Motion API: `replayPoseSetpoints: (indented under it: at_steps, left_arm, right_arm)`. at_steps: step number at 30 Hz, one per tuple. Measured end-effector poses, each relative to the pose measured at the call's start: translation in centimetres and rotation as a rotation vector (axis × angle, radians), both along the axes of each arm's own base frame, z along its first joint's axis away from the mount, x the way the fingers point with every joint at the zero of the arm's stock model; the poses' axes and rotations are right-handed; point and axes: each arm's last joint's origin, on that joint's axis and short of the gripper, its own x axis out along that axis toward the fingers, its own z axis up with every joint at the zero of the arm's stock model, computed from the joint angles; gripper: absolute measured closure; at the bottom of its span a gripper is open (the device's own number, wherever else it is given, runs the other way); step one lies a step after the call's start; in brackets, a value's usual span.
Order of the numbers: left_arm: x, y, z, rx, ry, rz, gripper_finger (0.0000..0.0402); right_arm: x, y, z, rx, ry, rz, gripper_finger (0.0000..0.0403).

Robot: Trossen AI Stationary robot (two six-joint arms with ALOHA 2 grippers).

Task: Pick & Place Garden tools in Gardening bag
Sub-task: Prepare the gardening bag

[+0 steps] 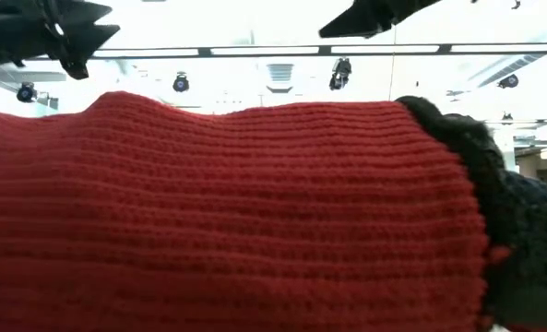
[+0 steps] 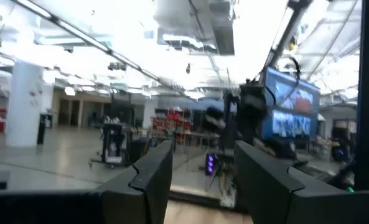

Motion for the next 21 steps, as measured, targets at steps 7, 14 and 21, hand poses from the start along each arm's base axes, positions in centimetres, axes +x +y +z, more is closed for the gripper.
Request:
replayPoseSetpoints:
  at_steps: [7, 14, 21]
  left_arm:
    - [0.2, 0.0, -0.3, 0.002, 0.027, -0.001, 0.0227]
    - [0.3, 0.0, 0.2, -0.004, 0.043, -0.005, 0.0227]
    - [0.5, 0.1, 2.9, -0.002, 0.194, 0.063, 0.0227]
  right_arm:
    - [2.7, -1.5, 0.3, 0.061, 0.156, 0.139, 0.0394]
    - [0.5, -1.7, -0.5, 0.160, 0.301, 0.080, 0.0394]
    - [-3.9, -1.3, -3.0, 0.245, 0.214, 0.007, 0.0394]
